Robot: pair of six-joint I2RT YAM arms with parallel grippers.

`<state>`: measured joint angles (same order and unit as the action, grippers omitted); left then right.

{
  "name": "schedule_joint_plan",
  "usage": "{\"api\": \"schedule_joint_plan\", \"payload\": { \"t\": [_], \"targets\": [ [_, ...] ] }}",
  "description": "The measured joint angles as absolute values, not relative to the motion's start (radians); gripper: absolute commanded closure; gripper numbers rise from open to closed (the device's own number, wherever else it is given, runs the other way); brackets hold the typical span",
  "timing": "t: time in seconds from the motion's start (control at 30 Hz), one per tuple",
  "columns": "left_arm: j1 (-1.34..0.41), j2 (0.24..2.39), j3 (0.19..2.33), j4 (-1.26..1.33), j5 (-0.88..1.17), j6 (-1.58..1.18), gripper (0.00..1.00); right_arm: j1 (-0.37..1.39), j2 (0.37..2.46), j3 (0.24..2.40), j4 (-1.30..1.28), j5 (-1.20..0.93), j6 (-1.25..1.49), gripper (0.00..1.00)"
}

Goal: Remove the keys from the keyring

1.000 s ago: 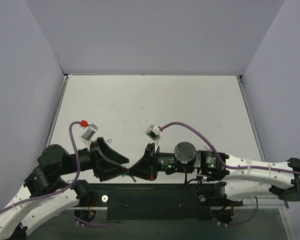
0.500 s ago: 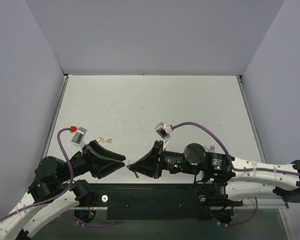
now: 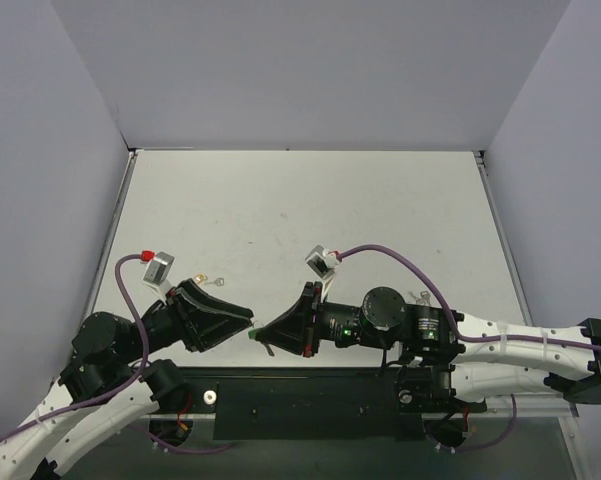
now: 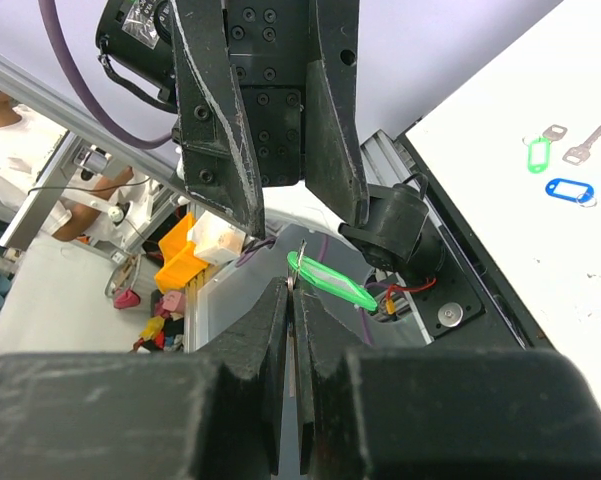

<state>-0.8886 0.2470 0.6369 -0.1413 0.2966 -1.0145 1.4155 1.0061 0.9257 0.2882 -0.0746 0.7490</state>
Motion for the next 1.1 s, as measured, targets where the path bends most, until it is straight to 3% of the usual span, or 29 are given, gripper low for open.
{"api": "schedule_joint_plan", "payload": {
  "t": [0.33,0.53,0.93,1.0,1.03,1.1],
  "targets": [
    [-0.889,0.263,0.637,-0.132,0.307,-1.015,0.59,1.415,1.012,0.926,0.288,-0.074,0.746,1.0],
    [-0.889,0.263,0.637,-0.131,0.307,-1.018,0.69,1.415,1.012,0.926,0.288,-0.074,0.74,1.0],
    [-0.889,0.273,0.636,-0.129,0.319,-1.018,0.7,1.415,1.027,0.941,0.288,-0.074,0.731,1.0],
    [-0.889,0.273,0.636,-0.129,0.32,-1.018,0.78,1.415,1.027,0.941,0.287,-0.074,0.731,1.0],
    [-0.889,0.273,0.636,-0.129,0.321,-1.018,0.89,1.415,1.027,0.941,0.287,-0.074,0.731,1.0],
    [-0.889,0.273,0.636,-0.128,0.324,-1.022,0.99,1.415,1.027,0.941,0.287,-0.074,0.731,1.0]
  ]
}}
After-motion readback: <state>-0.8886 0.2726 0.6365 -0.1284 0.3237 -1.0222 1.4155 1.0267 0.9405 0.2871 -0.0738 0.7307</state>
